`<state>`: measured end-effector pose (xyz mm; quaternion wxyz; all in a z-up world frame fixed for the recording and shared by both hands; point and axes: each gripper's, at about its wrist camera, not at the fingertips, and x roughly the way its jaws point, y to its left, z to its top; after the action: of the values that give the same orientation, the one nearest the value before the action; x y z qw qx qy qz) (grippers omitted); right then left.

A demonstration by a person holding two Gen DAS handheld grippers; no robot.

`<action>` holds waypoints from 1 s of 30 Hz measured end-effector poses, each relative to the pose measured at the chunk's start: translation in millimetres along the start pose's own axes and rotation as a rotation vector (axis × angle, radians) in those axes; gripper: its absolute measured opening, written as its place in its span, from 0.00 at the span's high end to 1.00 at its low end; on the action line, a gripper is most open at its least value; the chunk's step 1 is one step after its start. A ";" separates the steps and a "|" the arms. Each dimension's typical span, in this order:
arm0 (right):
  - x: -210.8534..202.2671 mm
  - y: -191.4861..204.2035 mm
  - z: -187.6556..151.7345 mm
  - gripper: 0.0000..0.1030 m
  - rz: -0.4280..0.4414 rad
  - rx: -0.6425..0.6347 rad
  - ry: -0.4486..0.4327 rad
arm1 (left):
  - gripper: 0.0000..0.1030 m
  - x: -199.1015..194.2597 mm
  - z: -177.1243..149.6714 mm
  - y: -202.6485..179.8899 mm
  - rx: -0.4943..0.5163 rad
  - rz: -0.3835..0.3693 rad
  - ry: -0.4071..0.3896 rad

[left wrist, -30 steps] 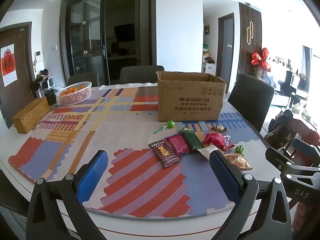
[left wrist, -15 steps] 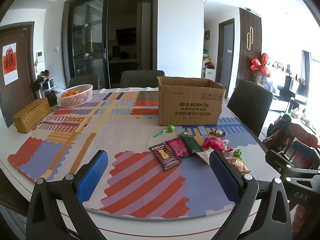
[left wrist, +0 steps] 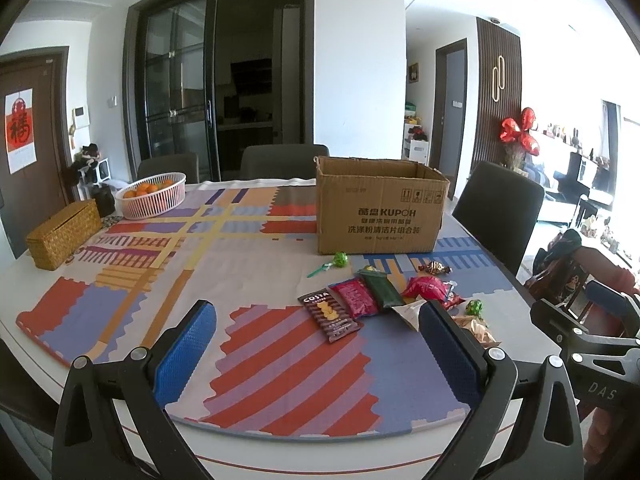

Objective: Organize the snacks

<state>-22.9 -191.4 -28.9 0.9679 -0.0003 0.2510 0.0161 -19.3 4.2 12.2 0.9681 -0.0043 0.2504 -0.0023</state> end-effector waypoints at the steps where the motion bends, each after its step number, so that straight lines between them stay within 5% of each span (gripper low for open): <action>1: 1.4 -0.6 -0.7 0.01 0.001 -0.001 0.001 | 0.00 -0.5 0.4 -0.3 0.001 0.000 -0.002; 30: -1.9 -0.1 1.9 0.01 0.000 -0.001 -0.006 | 0.00 -1.3 0.8 -1.3 0.001 0.000 -0.003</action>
<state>-23.7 -191.5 -26.3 0.9686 -0.0006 0.2482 0.0160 -20.1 3.0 13.6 0.9685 -0.0037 0.2490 -0.0024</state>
